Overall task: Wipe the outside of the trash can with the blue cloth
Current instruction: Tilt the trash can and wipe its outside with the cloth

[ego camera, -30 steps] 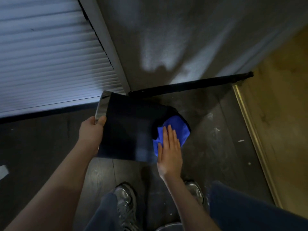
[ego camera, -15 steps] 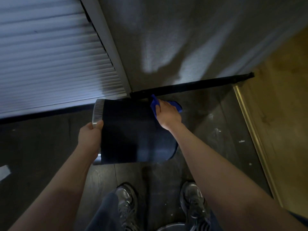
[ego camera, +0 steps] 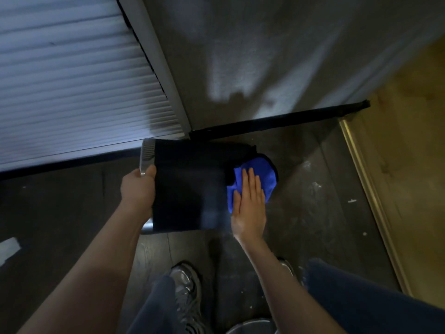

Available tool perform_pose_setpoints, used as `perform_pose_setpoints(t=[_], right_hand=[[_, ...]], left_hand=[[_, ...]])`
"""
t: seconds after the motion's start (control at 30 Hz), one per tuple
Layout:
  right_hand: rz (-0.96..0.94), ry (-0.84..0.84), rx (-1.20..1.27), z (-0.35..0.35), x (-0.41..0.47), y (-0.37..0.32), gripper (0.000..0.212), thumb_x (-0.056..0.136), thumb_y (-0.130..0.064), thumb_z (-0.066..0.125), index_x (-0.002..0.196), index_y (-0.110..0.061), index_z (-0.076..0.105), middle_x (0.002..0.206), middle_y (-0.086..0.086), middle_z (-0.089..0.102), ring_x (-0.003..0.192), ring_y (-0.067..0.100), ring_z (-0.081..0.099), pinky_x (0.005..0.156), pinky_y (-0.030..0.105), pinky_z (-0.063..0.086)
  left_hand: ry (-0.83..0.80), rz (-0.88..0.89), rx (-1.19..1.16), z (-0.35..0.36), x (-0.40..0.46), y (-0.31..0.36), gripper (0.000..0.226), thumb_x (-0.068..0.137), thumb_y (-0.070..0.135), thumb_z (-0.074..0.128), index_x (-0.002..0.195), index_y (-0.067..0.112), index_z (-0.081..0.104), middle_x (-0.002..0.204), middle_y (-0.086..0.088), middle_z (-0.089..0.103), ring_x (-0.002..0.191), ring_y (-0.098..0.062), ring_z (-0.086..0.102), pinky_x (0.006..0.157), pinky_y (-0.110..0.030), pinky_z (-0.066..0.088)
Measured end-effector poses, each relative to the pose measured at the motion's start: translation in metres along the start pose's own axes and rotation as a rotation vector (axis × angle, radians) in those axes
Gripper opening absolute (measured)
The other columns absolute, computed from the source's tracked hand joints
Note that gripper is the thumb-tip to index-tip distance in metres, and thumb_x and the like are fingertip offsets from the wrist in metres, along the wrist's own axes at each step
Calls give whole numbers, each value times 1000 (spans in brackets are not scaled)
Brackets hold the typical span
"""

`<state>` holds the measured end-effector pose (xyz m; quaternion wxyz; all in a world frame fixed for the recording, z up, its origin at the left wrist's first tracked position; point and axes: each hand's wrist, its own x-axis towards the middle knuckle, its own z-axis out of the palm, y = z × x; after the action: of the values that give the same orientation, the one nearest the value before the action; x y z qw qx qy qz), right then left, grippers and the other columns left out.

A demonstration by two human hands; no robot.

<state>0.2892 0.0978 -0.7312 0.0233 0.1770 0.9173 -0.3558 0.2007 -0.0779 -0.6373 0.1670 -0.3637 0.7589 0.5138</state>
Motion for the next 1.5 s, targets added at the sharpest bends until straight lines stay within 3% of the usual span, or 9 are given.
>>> perform_pose_setpoints(t=[0.23,0.57,0.67,0.8,0.93,1.1,1.3,1.4,1.5], right_hand=[[196,22,-90,12,33,-57,49,98,-22,23,145,-15,10,156,5,13,144,22,7,115,39,8],[-649,-194,-226,22,-19,-51,57,80,-26,52,136,-27,38,142,-3,45,129,16,45,102,29,37],[-424,-98,-228,5,-13,7,49,87,-28,46,135,-20,40,143,3,43,130,22,43,101,34,40],[-88,-38,-38,-1,-2,31,50,98,-32,27,139,-28,1,149,-10,5,140,11,4,116,41,21],[16,141,-24,21,-18,-12,54,92,-13,32,138,-19,6,148,-1,14,140,23,17,112,46,28],[-522,-70,-200,52,-49,-72,61,74,-18,52,133,-21,35,138,0,50,125,22,49,97,34,45],[-767,-44,-350,18,-14,-30,54,81,-22,53,134,-26,41,140,-3,48,126,16,48,101,28,33],[-399,169,-310,-1,5,0,46,88,-29,44,128,-7,49,132,12,55,119,27,55,95,35,47],[-166,242,-240,-12,19,5,48,88,-26,38,123,3,51,124,20,60,112,33,59,88,45,50]], left_hand=[[41,-68,-75,6,-3,2,31,91,23,50,115,5,56,115,-22,60,107,-35,58,98,-49,47],[72,-60,-88,8,8,5,17,91,18,50,98,5,58,84,-14,59,74,-26,58,66,-32,55],[27,-108,-133,6,8,5,15,90,20,51,100,9,54,78,-9,55,68,-23,53,76,-42,52],[9,-128,-166,7,11,4,18,90,20,53,105,10,53,75,-6,54,64,-20,53,73,-43,51],[32,-88,-137,10,9,5,27,90,20,52,110,3,54,93,-14,59,83,-28,57,92,-48,49],[63,58,24,21,11,10,33,92,25,48,113,1,55,95,-19,62,81,-25,56,80,-41,50],[-31,148,74,15,10,7,15,90,28,50,86,16,58,82,-10,62,79,-28,60,74,-45,51],[-86,135,82,13,5,7,17,90,30,49,95,16,56,75,-4,57,65,-20,55,53,-31,44],[-84,109,55,9,0,7,20,91,28,49,101,13,57,84,-8,61,76,-25,59,63,-38,52]])
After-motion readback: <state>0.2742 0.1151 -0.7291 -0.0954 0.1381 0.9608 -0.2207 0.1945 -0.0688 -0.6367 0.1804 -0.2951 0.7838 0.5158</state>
